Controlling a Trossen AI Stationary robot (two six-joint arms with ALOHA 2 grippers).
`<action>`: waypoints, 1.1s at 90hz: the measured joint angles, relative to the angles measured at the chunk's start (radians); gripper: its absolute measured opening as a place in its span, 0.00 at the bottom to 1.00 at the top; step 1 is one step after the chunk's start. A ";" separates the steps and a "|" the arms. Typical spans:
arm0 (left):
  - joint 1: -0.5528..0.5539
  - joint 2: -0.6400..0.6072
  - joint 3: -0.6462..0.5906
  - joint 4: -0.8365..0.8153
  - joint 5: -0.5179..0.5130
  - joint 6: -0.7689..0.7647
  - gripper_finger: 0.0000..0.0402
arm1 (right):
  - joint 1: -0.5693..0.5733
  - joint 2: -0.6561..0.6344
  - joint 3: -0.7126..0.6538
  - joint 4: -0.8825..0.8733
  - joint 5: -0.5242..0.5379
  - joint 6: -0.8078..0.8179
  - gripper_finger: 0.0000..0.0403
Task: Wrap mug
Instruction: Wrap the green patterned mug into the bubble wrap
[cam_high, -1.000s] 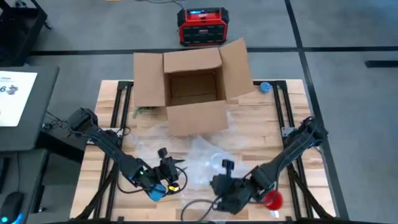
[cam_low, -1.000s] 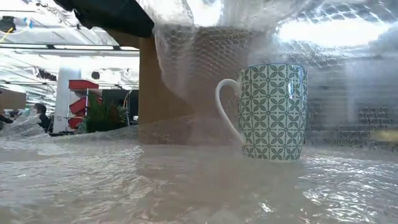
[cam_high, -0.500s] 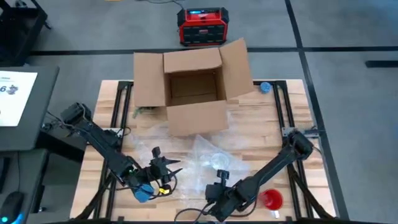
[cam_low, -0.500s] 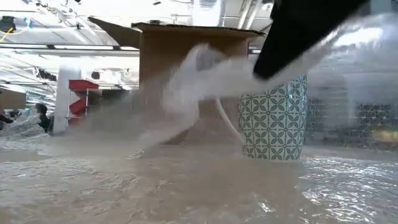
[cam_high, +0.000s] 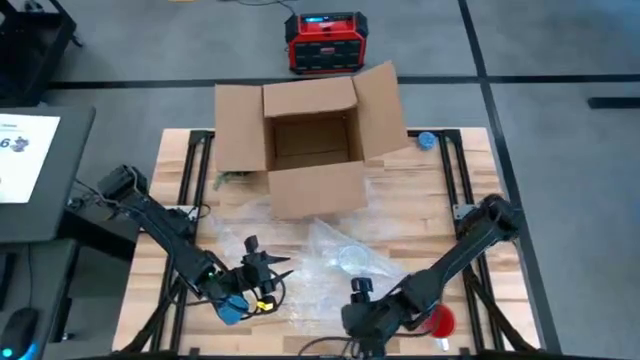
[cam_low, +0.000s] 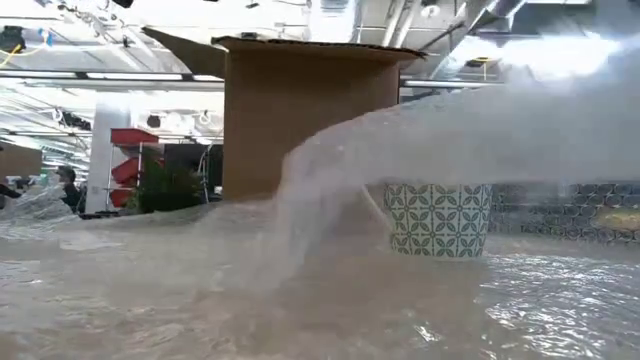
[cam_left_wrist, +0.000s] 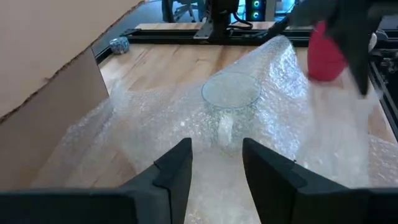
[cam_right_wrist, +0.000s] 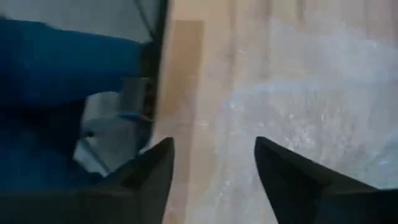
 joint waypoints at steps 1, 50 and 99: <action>0.000 0.000 0.000 0.000 0.000 0.000 0.31 | -0.002 -0.009 0.000 -0.007 0.011 0.001 0.54; -0.002 0.000 -0.001 -0.010 0.004 0.000 0.31 | -0.293 0.096 -0.002 -0.394 0.039 0.108 0.02; -0.002 0.001 -0.045 0.029 0.013 -0.038 0.31 | -0.350 0.220 0.001 -0.359 -0.108 -0.033 0.00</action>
